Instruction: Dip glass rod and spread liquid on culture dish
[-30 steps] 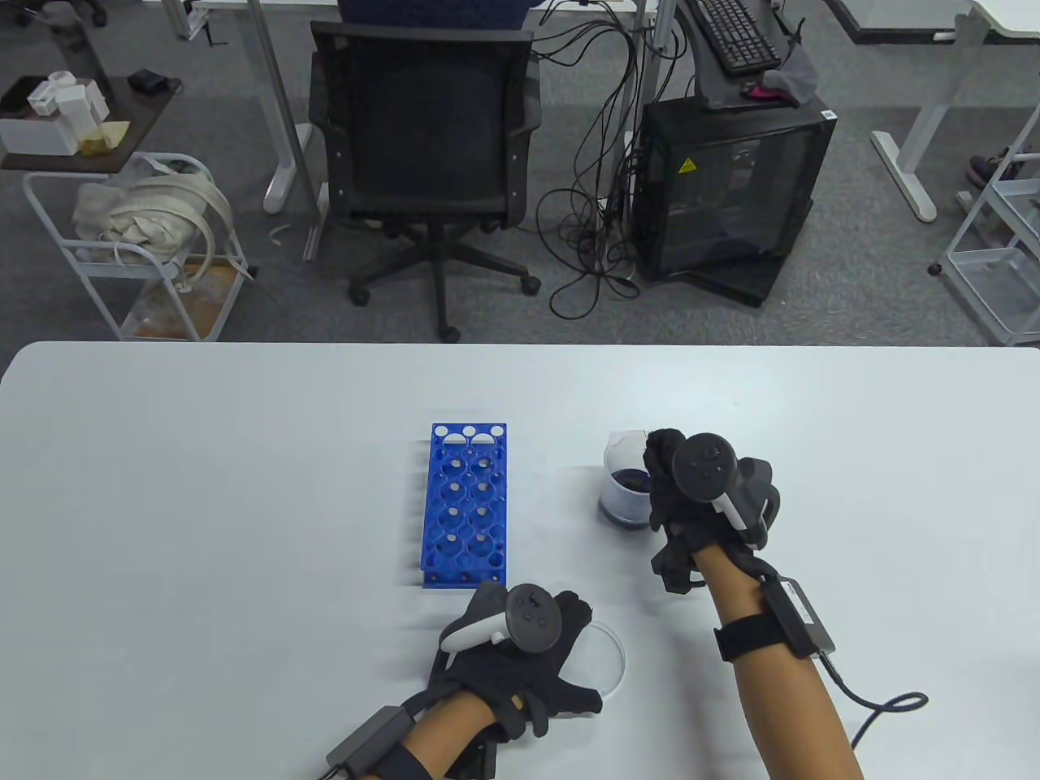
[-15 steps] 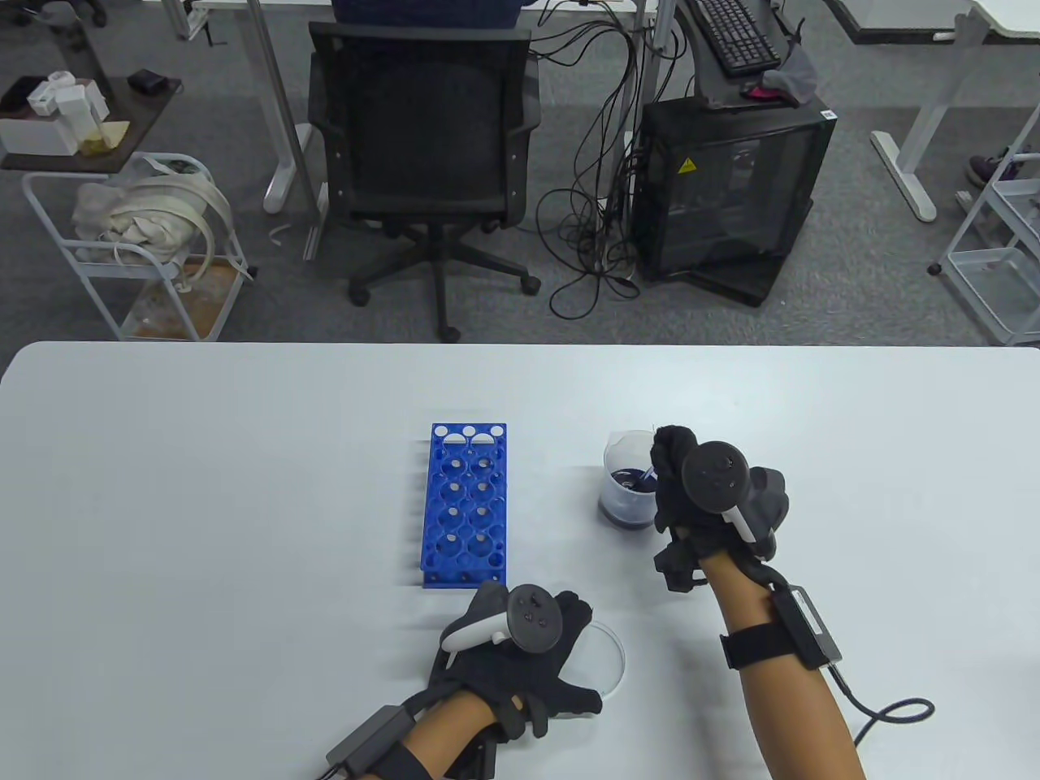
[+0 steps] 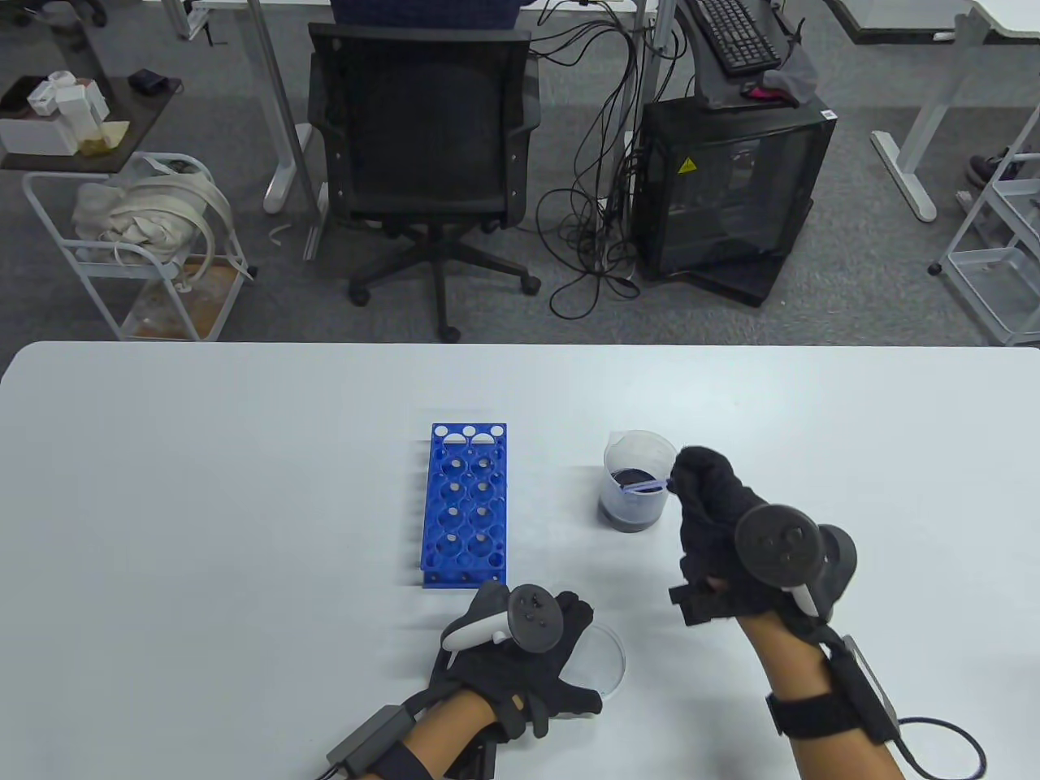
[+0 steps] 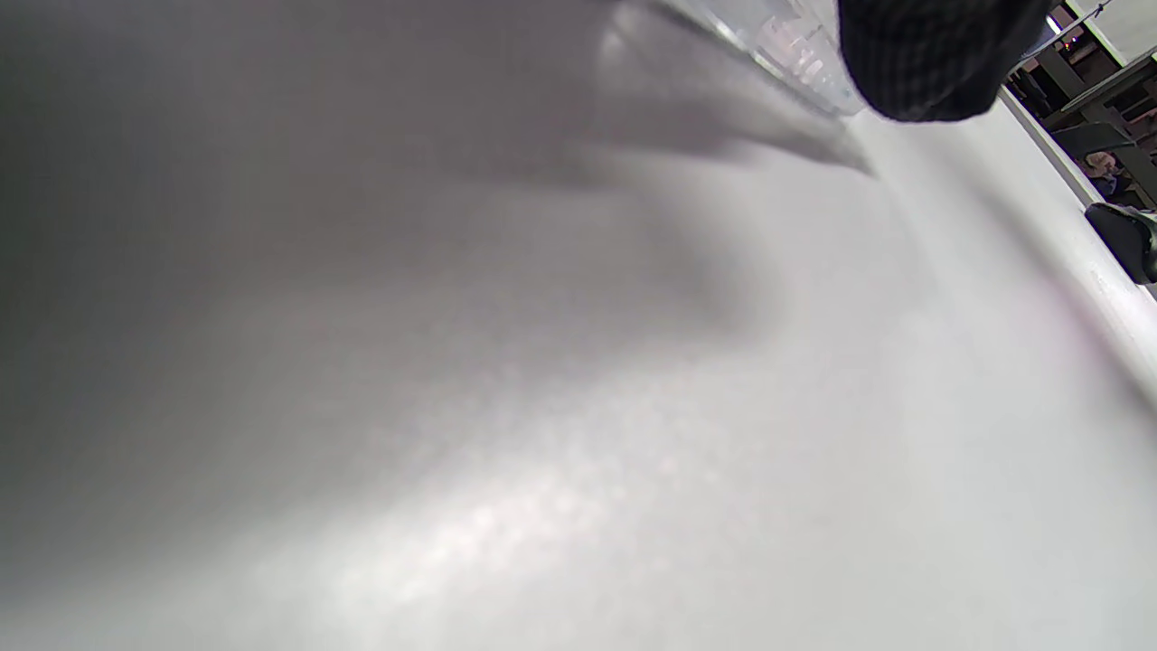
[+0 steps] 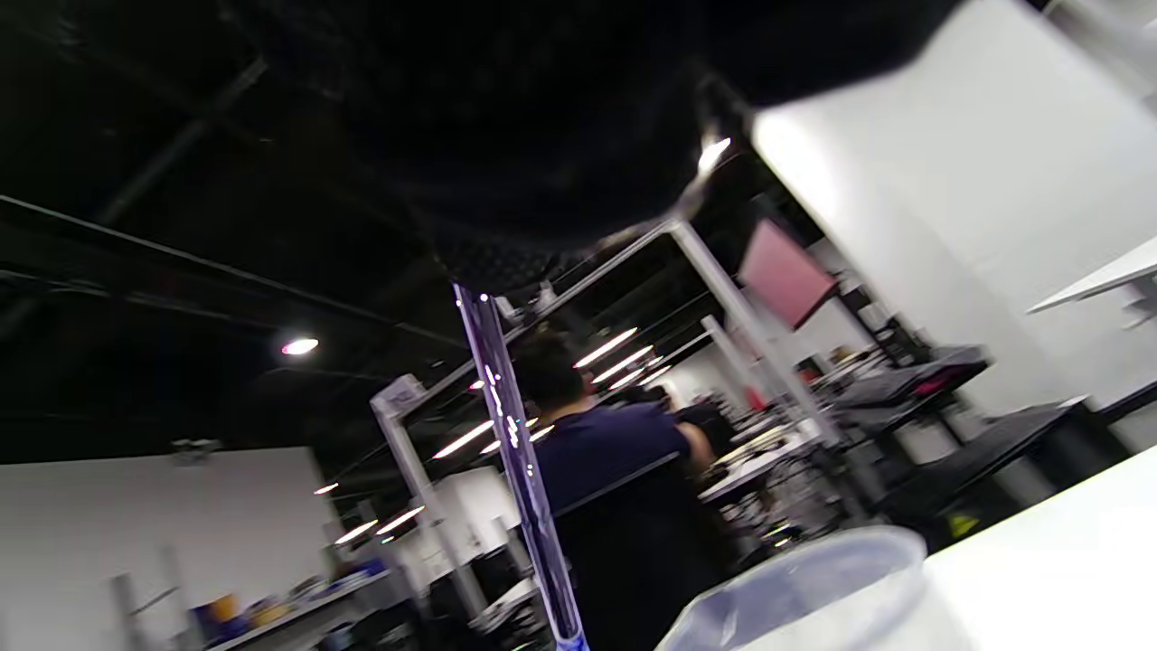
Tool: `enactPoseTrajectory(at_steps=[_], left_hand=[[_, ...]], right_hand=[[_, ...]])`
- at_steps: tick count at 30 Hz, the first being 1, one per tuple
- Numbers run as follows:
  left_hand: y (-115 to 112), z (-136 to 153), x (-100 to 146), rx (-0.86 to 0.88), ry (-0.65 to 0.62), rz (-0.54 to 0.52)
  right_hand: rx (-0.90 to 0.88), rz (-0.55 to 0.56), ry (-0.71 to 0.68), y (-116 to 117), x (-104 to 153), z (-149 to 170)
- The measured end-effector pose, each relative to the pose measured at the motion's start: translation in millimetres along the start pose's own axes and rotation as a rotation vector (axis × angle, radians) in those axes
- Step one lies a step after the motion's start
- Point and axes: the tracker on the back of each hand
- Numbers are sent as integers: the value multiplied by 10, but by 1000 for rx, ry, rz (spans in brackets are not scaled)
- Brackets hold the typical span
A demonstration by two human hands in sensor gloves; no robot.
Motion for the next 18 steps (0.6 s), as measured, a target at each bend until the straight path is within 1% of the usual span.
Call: enactPoseTrajectory(at_steps=[1,3,5,7,8,9,11,13,18], left_hand=[[-1,-1,1,-2,1,-1],[-5,-5,0,-11,5,-3],[-4,-3,-2,-7,3,2],[-6,-5,-1,-8,3,1],[-7,-4,-2,-8,3,1],[-7,-5,-2,-8,3,2],[-8,-5,-1,-8,4,2],[-9,-6,-2,-9,4,2],[-10,-5,-4,-8,3,4]], right_hand=[[-3,-25,-20,1,112,-49],[26,-92,-82,75,443,-139],[39,-153,-111,202,682,-161],[35,-193,-114,334,839,-139],[34,-201,-109,375,876,-123],[26,-186,-99,420,914,-79],[16,-253,-84,514,932,-13],[23,-254,-73,575,958,50],[23,-269,-67,621,941,53]])
Point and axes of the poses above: the tracker on the back of each hand, its own z axis roughly to the little-finger side, its own x axis roughly from the fingertips to the wrist, y = z × x, and after that the axes turned 1 degree about x, right-handed
